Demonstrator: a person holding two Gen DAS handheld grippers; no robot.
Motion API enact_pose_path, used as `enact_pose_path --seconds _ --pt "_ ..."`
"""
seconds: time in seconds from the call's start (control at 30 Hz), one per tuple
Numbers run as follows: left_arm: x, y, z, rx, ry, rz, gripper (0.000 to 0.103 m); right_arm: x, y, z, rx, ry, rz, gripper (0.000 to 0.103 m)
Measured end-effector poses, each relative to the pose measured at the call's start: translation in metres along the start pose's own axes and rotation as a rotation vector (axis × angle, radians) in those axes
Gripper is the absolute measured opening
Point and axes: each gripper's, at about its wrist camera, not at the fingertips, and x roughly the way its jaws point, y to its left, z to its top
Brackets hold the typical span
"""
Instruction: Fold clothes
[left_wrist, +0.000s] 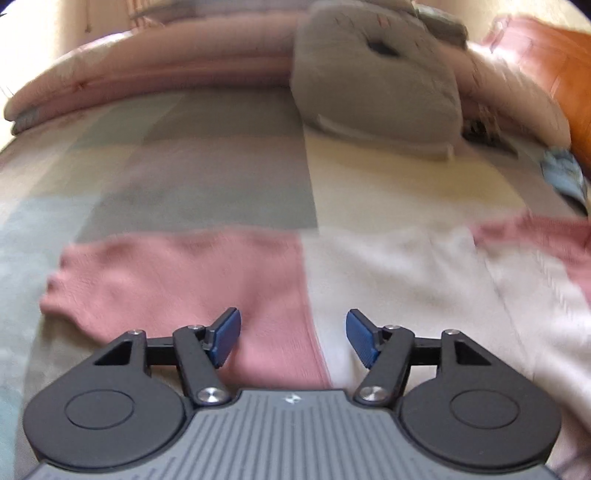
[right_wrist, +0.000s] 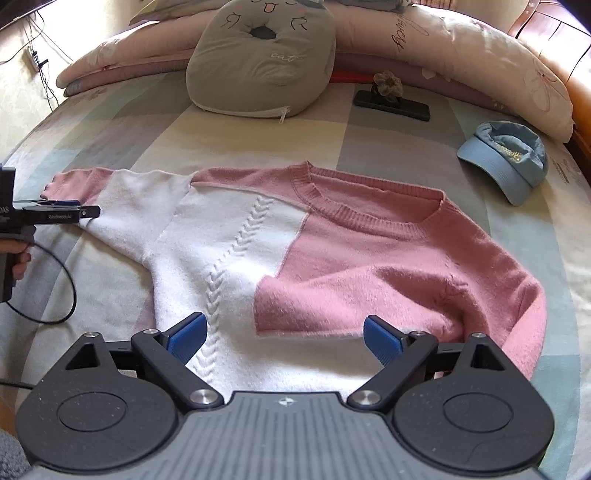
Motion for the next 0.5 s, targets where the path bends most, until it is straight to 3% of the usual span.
enact_pose_path --seconds 0.07,0.13,0.2,0.27,0.37,0.5 --pt "0.012 0.013 0.009 -0.043 -0.016 0.031 0.067 0.000 0.006 0.001 -0.015 -0.001 0.002 0.095" --pt "0.031 0.034 0.013 -0.131 0.039 0.091 0.066 0.001 0.012 0.003 -0.030 -0.003 0.005 0.095" --pt "0.038 0.055 0.011 -0.165 -0.005 0.133 0.068 -0.001 0.015 0.002 -0.045 -0.004 -0.001 0.095" --pt "0.039 0.070 0.012 -0.184 0.013 0.248 0.068 -0.003 0.016 0.001 -0.057 -0.004 -0.015 0.095" --pt "0.036 0.089 0.013 -0.234 0.028 0.245 0.068 -0.003 0.007 -0.001 -0.025 -0.002 -0.045 0.095" --pt "0.028 0.069 0.023 -0.201 0.044 0.261 0.063 -0.001 0.000 -0.002 0.015 0.002 -0.029 0.096"
